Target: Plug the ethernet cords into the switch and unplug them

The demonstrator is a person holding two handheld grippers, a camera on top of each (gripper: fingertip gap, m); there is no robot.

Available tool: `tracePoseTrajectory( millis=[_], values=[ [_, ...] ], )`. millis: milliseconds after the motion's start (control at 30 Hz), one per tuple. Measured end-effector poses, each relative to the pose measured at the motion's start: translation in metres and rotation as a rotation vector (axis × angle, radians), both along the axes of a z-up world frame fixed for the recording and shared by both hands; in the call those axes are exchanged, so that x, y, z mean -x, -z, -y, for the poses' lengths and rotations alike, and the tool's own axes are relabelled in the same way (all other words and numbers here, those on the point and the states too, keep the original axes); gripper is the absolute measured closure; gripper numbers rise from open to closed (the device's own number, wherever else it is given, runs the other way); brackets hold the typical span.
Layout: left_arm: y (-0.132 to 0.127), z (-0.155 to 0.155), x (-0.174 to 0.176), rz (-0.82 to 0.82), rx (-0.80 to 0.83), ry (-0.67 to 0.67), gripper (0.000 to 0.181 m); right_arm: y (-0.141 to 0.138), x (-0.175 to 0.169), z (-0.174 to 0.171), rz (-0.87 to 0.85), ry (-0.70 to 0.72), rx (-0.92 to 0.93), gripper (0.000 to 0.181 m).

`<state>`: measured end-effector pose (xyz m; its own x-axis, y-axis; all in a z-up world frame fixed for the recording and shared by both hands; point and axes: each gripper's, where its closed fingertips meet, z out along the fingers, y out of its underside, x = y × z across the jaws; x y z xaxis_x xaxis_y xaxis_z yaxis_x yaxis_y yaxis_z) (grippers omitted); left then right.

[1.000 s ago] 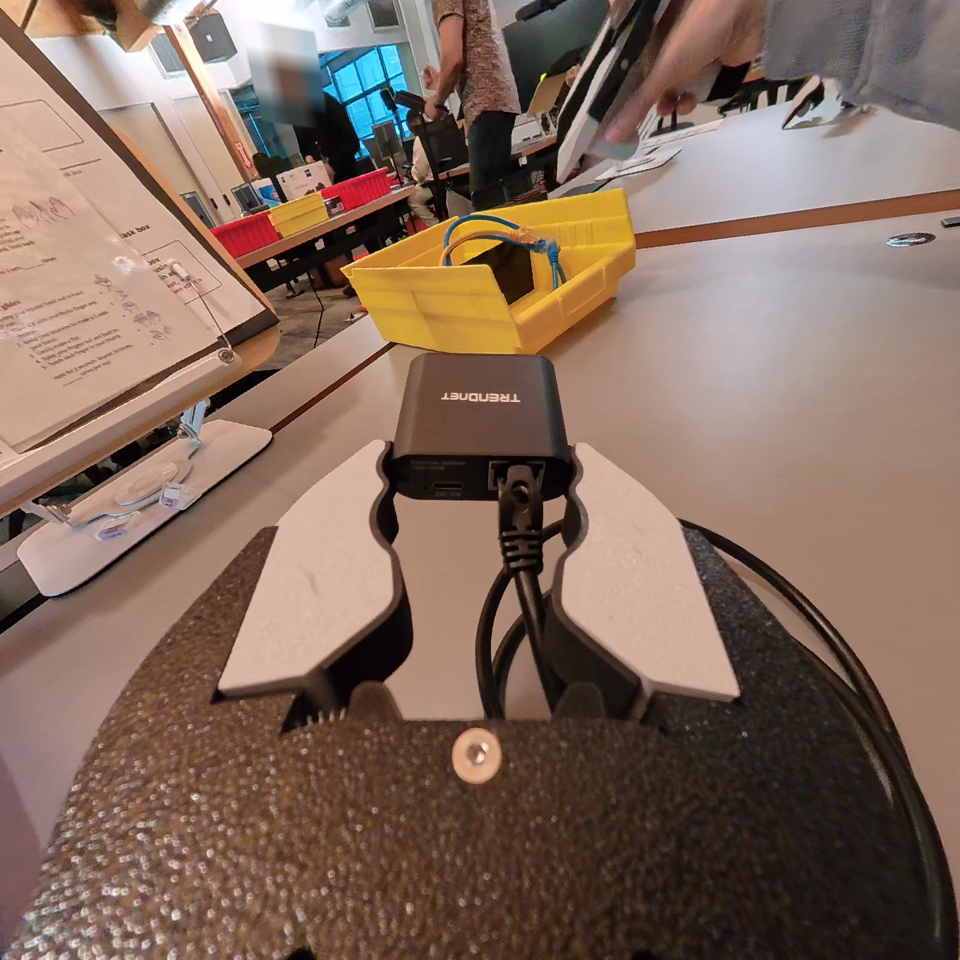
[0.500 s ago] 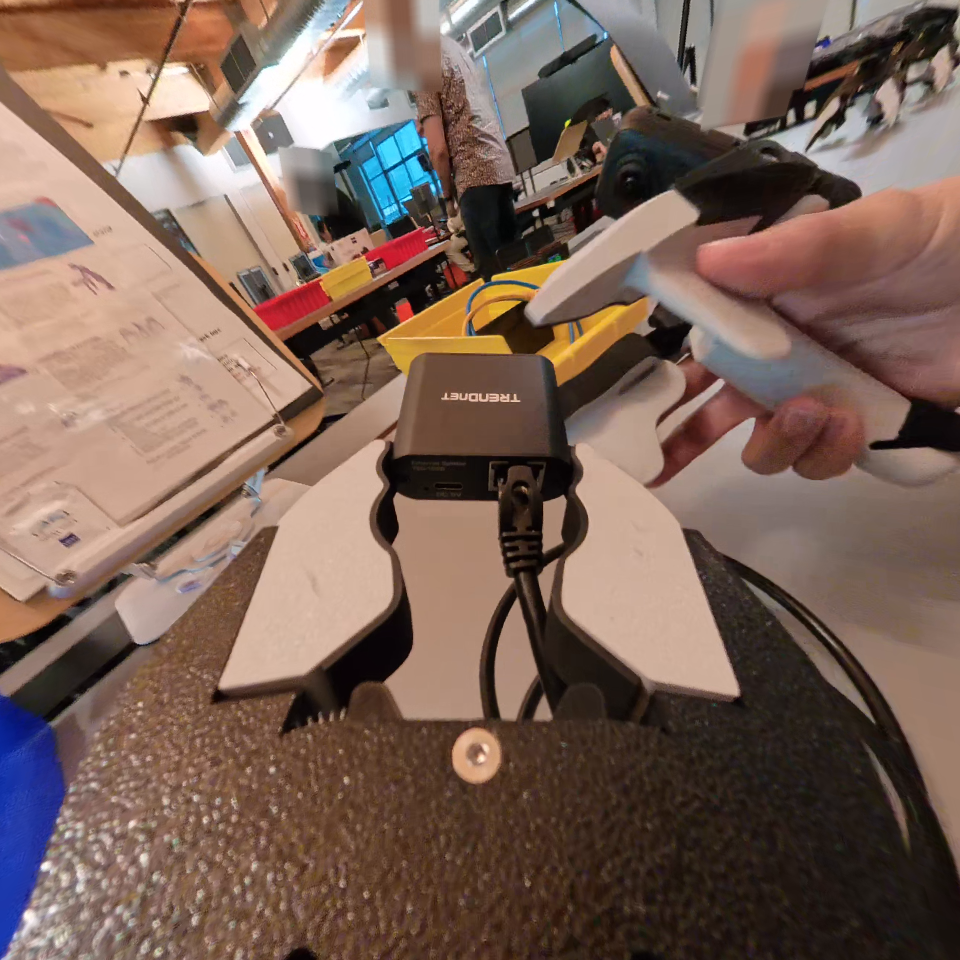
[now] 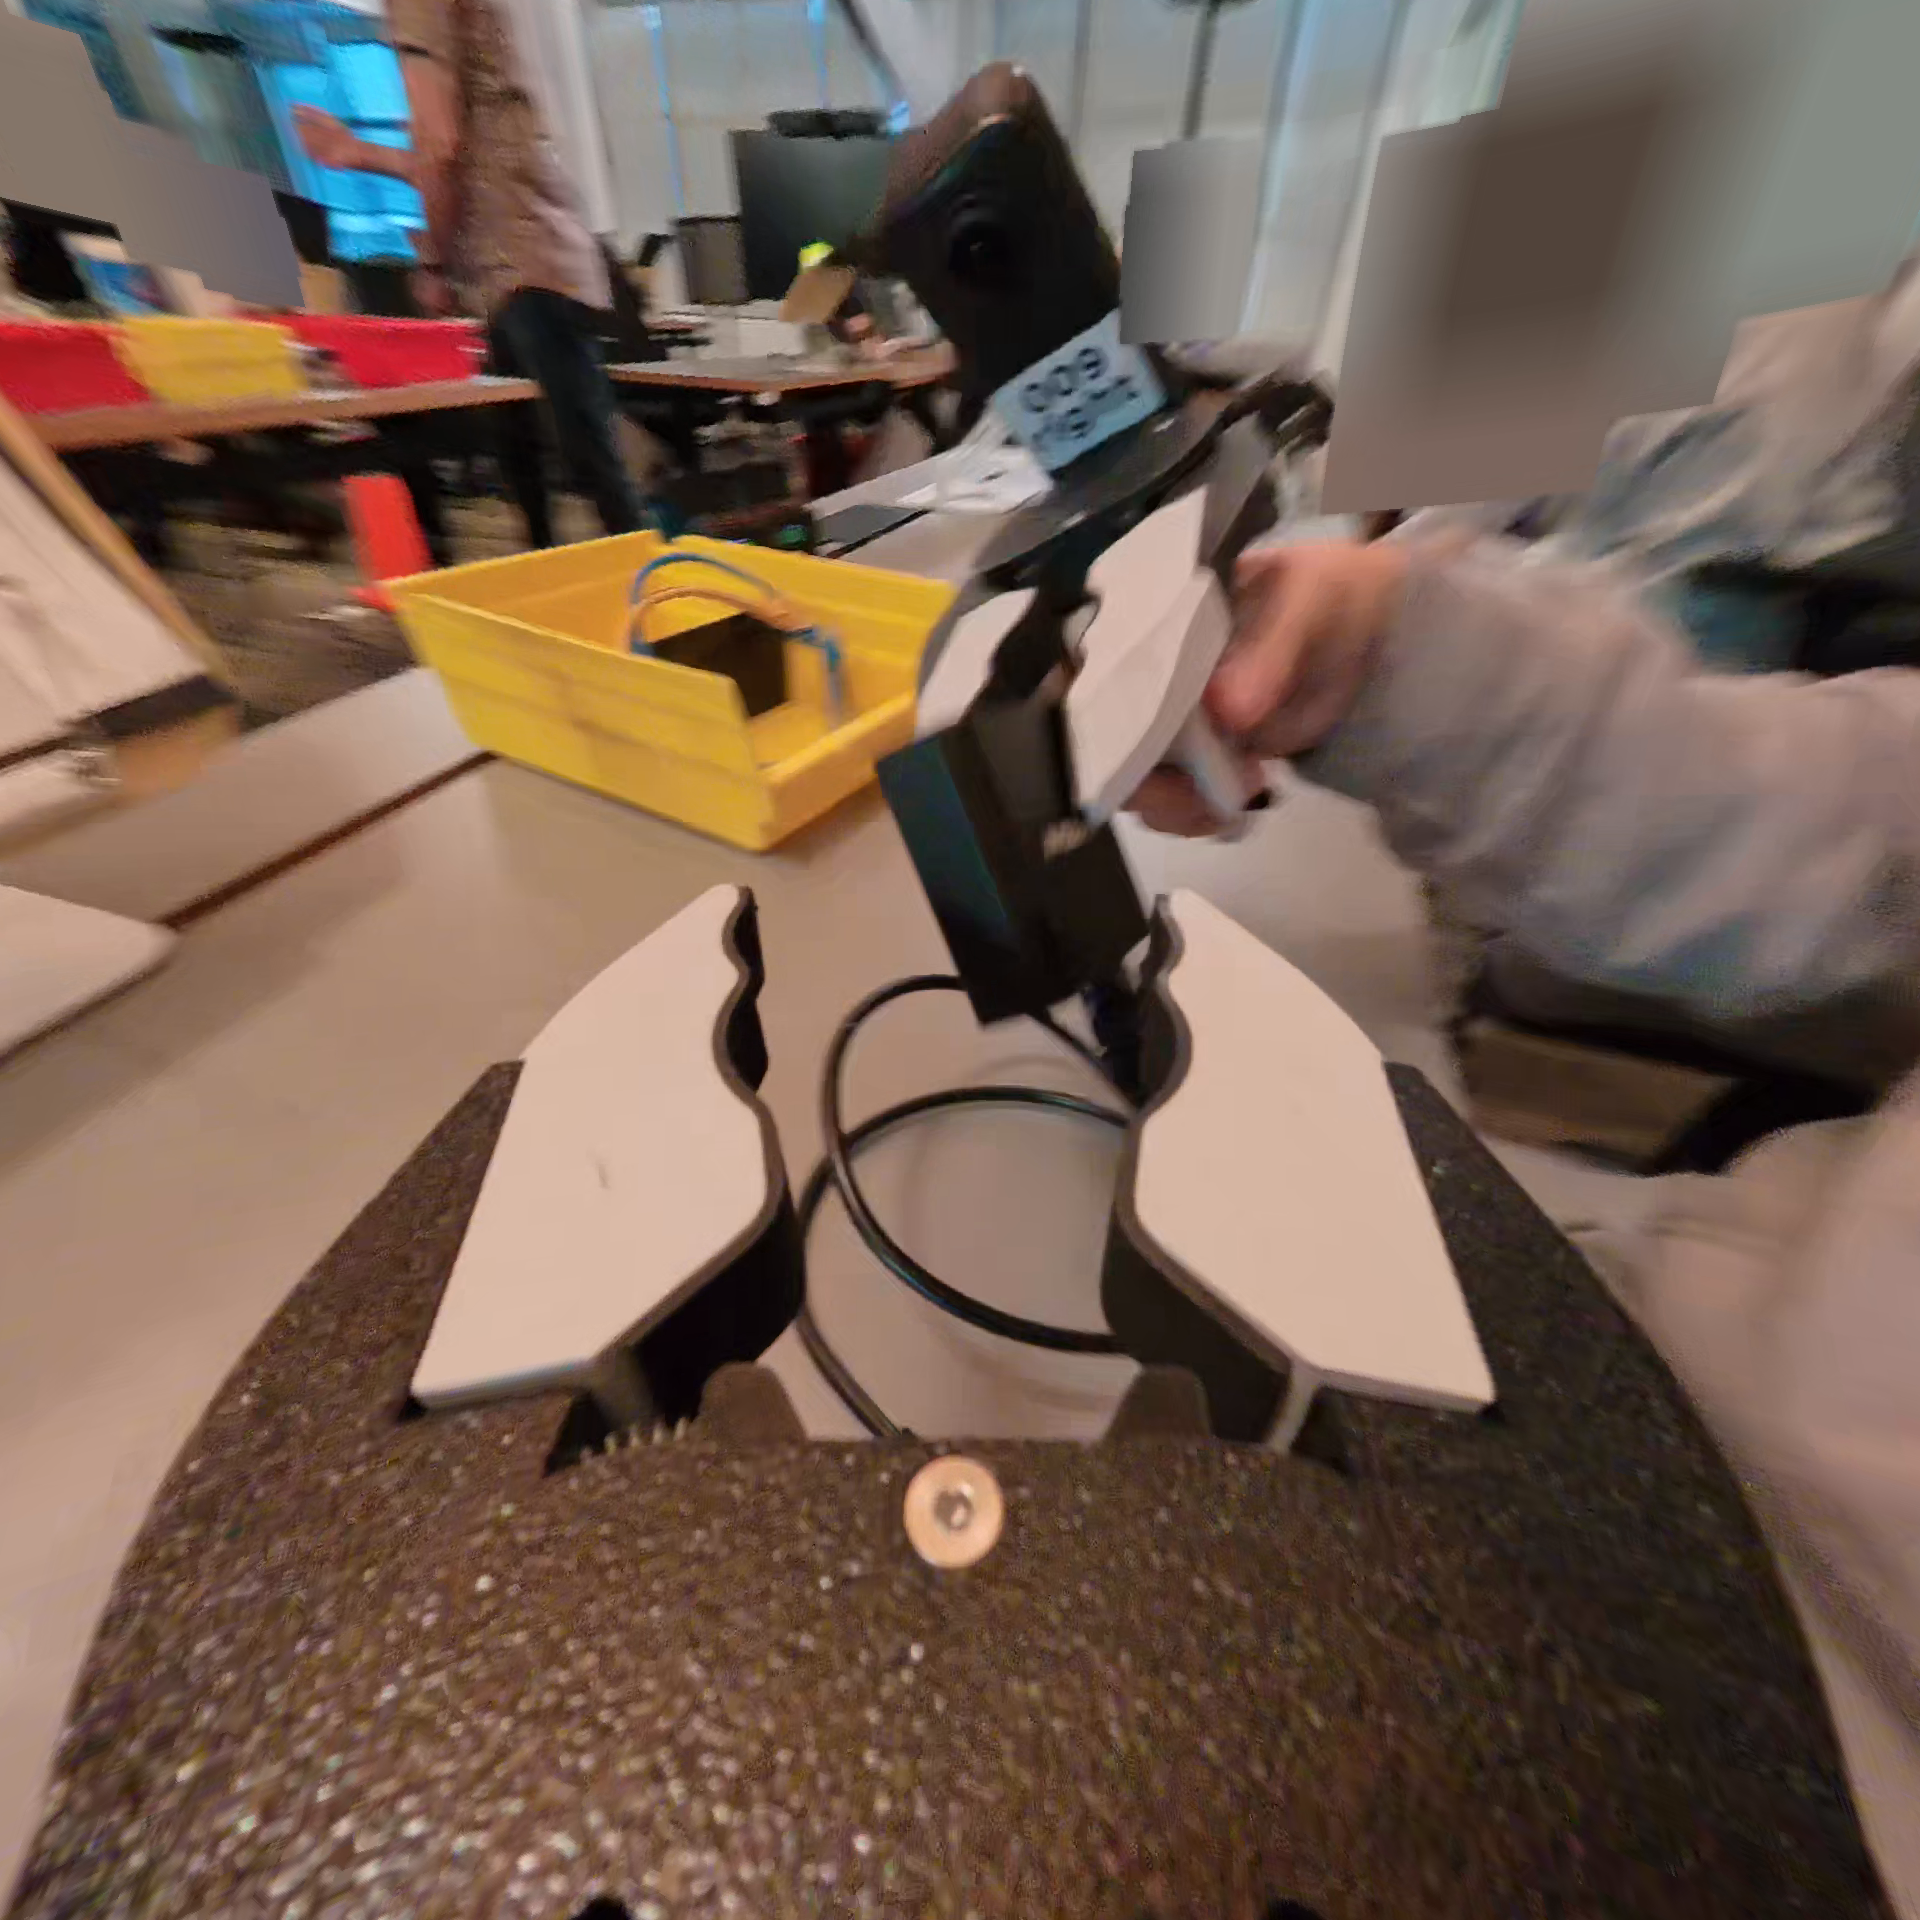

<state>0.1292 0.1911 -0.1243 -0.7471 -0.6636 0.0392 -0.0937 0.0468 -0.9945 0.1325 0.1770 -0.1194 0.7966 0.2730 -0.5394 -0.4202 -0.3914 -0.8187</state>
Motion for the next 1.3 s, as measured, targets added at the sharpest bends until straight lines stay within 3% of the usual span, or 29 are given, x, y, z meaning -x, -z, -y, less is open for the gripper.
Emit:
tracePoseTrajectory(
  millis=[100, 200, 300, 333, 433, 500, 633, 767, 867, 967, 1100, 1200, 1300],
  values=[
    [-0.011, 0.001, 0.016, -0.156, 0.168, 0.141, 0.134, 0.008, 0.020, 0.000, 0.188, -0.202, 0.154, 0.157],
    [-0.002, 0.004, 0.030, -0.359, 0.253, 0.277, 0.148, 0.013, 0.032, -0.005, 0.268, -0.327, 0.238, 0.157],
    [0.010, 0.003, 0.031, -0.458, 0.262, 0.299, 0.149, 0.011, 0.031, -0.013, 0.284, -0.354, 0.239, 0.157],
    [0.009, 0.002, 0.030, -0.451, 0.277, 0.297, 0.157, 0.012, 0.028, -0.015, 0.288, -0.346, 0.241, 0.157],
    [0.008, -0.004, 0.021, -0.418, 0.295, 0.258, 0.158, 0.012, 0.021, -0.022, 0.273, -0.309, 0.224, 0.157],
    [0.011, -0.011, 0.014, -0.424, 0.329, 0.223, 0.158, 0.012, 0.010, -0.027, 0.296, -0.227, 0.196, 0.153],
    [0.007, -0.042, -0.015, -0.440, 0.562, 0.028, 0.159, -0.006, -0.024, -0.035, 0.376, 0.148, 0.027, 0.116],
    [0.001, -0.073, -0.035, -0.422, 0.864, -0.147, 0.158, 0.001, -0.024, -0.041, 0.467, 0.452, -0.095, 0.110],
    [0.000, -0.083, -0.038, -0.428, 1.072, -0.195, 0.159, 0.016, -0.026, -0.049, 0.530, 0.601, -0.092, 0.119],
    [0.004, -0.080, -0.040, -0.475, 1.175, -0.208, 0.159, 0.016, -0.030, -0.055, 0.617, 0.639, -0.118, 0.131],
    [0.004, -0.075, -0.040, -0.500, 1.227, -0.198, 0.159, 0.019, -0.036, -0.054, 0.698, 0.634, -0.094, 0.164],
    [0.003, -0.071, -0.039, -0.499, 1.217, -0.194, 0.159, 0.023, -0.038, -0.053, 0.721, 0.647, -0.078, 0.158],
    [0.002, -0.067, -0.039, -0.495, 1.207, -0.193, 0.159, 0.026, -0.035, -0.053, 0.743, 0.639, -0.077, 0.168]
  ],
)
